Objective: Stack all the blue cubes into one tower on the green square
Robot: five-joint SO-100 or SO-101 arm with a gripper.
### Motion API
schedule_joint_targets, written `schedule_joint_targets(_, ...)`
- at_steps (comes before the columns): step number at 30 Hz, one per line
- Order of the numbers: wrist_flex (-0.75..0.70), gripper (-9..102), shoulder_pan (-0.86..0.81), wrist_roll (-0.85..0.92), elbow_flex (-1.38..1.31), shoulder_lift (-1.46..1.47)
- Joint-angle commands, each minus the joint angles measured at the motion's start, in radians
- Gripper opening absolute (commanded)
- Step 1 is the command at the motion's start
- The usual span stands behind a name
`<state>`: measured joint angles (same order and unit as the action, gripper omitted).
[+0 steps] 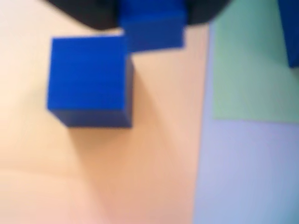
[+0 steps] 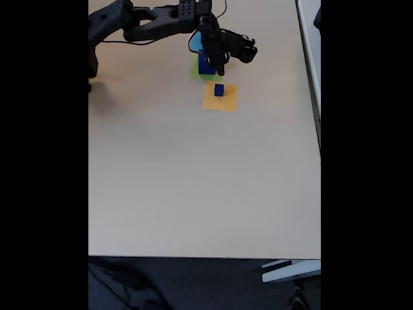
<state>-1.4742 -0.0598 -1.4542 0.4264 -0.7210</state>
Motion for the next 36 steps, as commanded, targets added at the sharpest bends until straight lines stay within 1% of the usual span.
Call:
schedule_joint_targets(1,0.026,0,-0.015,0.008,-0.061,-0.012)
schedule_joint_targets(22,0.034,0,-0.061,0.032,-0.058,0.015)
schedule_joint_targets(36,0.035,0,-0.058,0.021,-0.066,0.049)
